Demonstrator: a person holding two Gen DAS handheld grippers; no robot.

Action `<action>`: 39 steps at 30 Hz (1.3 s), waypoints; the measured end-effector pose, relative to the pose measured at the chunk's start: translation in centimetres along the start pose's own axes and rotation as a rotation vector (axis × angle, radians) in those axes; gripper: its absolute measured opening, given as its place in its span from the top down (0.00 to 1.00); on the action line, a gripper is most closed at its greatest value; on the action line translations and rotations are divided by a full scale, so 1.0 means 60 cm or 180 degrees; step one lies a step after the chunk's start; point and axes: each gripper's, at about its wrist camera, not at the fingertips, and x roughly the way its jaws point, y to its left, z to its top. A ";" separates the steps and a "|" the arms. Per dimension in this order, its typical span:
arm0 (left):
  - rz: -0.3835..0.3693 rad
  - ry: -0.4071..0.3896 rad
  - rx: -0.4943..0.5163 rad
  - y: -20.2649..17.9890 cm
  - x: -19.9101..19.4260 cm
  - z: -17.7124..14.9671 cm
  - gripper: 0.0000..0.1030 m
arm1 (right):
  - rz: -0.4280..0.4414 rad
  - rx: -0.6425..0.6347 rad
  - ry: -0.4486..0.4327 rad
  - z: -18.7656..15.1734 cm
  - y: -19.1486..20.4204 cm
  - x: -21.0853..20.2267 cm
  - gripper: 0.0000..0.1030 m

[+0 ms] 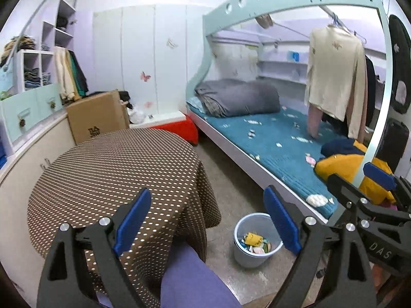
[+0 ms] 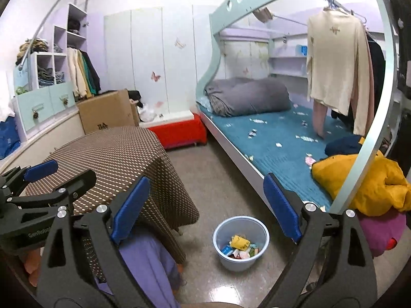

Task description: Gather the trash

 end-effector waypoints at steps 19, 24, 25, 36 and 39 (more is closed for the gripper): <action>0.0355 -0.0141 -0.0192 0.037 -0.057 -0.018 0.14 | 0.0156 -0.0246 -0.0058 -0.013 0.046 -0.027 0.12; 0.0367 -0.0128 -0.0199 0.040 -0.058 -0.020 0.14 | 0.0150 -0.0261 -0.0062 -0.012 0.050 -0.029 0.11; 0.0375 -0.0130 -0.0192 0.042 -0.059 -0.022 0.14 | 0.0141 -0.0258 -0.0068 -0.012 0.049 -0.030 0.11; 0.0419 -0.0160 -0.0157 0.039 -0.064 -0.025 0.14 | 0.0122 -0.0249 -0.0081 -0.011 0.049 -0.033 0.11; 0.0418 -0.0159 -0.0167 0.039 -0.065 -0.026 0.14 | 0.0116 -0.0257 -0.0091 -0.012 0.050 -0.034 0.11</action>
